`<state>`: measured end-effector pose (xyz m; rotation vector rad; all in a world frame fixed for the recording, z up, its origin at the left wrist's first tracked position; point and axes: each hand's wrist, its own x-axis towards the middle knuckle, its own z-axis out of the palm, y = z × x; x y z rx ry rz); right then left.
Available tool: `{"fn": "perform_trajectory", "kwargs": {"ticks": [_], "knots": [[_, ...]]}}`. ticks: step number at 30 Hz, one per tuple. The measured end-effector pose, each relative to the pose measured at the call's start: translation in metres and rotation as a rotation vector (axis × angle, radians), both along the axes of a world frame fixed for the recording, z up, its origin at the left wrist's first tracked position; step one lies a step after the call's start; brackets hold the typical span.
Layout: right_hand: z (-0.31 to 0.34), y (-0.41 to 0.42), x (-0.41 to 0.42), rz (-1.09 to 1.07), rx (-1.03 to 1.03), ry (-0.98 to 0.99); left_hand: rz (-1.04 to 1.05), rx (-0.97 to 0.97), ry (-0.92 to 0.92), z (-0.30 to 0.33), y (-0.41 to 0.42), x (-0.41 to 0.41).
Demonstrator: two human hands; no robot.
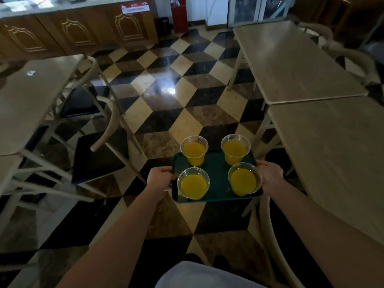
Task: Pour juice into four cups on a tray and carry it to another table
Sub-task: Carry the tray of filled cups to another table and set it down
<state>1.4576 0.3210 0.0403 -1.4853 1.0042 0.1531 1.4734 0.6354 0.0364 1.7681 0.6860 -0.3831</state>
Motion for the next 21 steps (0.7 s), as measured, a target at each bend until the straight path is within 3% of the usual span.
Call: {"fn": "perform_trajectory", "kwargs": {"ticks": [7,21], "knots": [[-0.003,-0.027,0.123,0.021,-0.064,-0.022,-0.052,-0.072,0.005,0.002,-0.029,0.137],[-0.013,-0.056,0.369,-0.194,-0.045,0.034,-0.281,-0.064,0.043,0.009,-0.070,0.460]]}}
